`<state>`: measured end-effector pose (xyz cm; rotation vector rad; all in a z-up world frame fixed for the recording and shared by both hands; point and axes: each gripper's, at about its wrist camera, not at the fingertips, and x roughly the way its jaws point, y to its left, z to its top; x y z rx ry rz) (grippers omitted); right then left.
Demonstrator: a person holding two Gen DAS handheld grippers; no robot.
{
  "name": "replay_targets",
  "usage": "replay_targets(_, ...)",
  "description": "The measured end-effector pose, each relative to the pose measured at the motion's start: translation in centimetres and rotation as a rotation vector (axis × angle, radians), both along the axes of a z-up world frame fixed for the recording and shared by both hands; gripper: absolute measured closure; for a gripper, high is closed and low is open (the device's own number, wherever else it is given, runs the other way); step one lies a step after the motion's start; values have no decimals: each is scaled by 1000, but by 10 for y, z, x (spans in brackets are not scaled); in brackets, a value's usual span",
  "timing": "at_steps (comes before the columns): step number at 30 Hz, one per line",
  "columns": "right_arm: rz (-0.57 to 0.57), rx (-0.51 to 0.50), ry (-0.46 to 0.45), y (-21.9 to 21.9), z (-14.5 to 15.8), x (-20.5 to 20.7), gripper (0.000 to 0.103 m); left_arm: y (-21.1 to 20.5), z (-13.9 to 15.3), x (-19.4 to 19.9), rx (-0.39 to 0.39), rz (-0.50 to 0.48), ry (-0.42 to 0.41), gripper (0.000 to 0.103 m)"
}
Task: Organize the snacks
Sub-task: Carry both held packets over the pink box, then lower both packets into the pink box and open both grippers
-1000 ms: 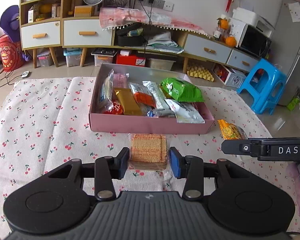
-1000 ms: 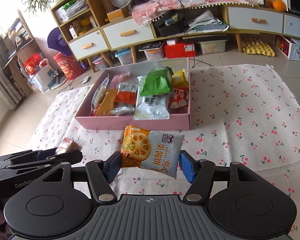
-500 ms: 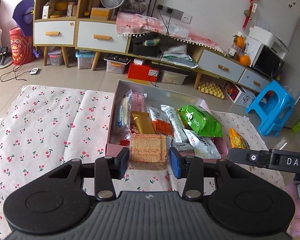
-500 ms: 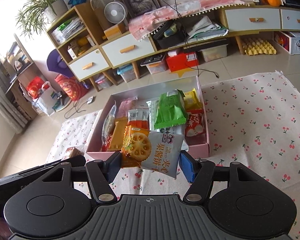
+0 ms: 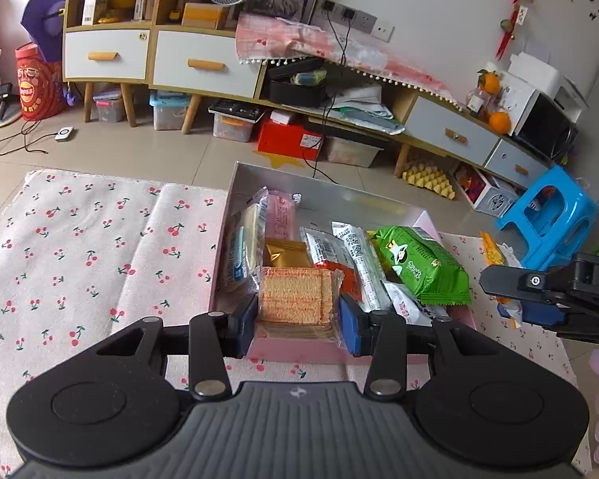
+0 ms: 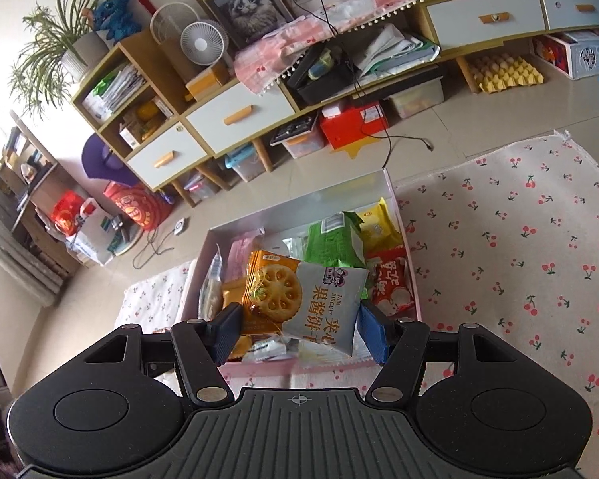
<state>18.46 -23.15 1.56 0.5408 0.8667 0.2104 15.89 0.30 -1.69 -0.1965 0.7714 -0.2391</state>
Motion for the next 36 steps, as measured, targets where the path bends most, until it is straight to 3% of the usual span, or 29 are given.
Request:
replay_targets(9, 20, 69, -20, 19, -15, 31, 40, -4, -15, 12, -1, -30, -11, 63)
replay_targets(21, 61, 35, -49, 34, -21, 43, 38, -12, -21, 18, 14, -16, 0, 60)
replay_targets(26, 60, 39, -47, 35, -23, 44, 32, -13, -20, 17, 37, -4, -16, 48)
replay_targets(28, 64, 42, -44, 36, -24, 44, 26, -13, -18, 16, 45, 2, -29, 36)
replay_targets(36, 65, 38, -34, 36, -21, 43, 20, -14, -15, 15, 54, 2, -28, 23)
